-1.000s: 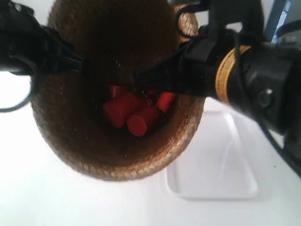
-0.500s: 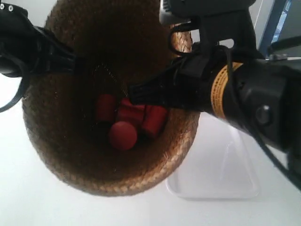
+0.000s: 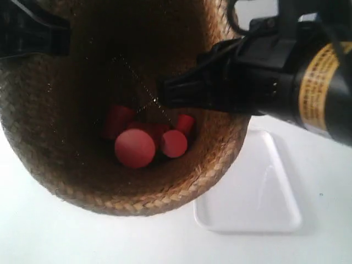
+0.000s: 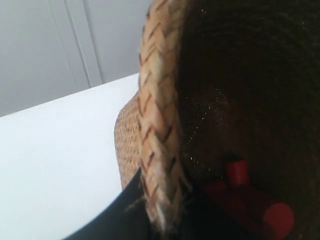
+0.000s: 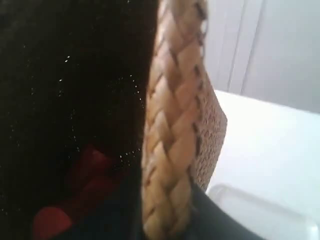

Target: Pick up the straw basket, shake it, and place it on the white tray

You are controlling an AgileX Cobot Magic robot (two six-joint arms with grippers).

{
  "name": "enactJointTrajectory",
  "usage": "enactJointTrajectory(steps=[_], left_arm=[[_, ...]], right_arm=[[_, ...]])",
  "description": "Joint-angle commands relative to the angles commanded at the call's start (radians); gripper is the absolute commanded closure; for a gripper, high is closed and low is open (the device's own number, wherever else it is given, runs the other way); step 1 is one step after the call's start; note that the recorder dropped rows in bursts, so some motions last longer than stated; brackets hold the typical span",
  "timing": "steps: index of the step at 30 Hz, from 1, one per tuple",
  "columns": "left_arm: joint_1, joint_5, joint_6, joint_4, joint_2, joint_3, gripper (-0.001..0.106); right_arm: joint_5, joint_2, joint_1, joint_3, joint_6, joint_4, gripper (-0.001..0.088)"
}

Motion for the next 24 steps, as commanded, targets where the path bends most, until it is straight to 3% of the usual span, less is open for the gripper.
enactJointTrajectory(steps=[2,5,19,24], left_arm=[[0.000,0.008,-0.007,-0.095,0.014,-0.011,0.105],[0.000,-0.074,0.088,-0.147,-0.023,-0.020,0.105],[0.012,0.003,-0.021,-0.151,-0.036,-0.032,0.105],[0.012,0.104,-0.031,-0.163,-0.011,-0.095,0.105]], right_arm=[[0.028,0.025,-0.014,-0.020,-0.083,0.147,0.0868],[-0.023,-0.018,-0.001,-0.042,-0.234,0.328,0.0868],[-0.008,-0.067,-0.001,-0.044,-0.246,0.320,0.0868],[0.055,-0.067,-0.028,-0.090,-0.264,0.407,0.0868]])
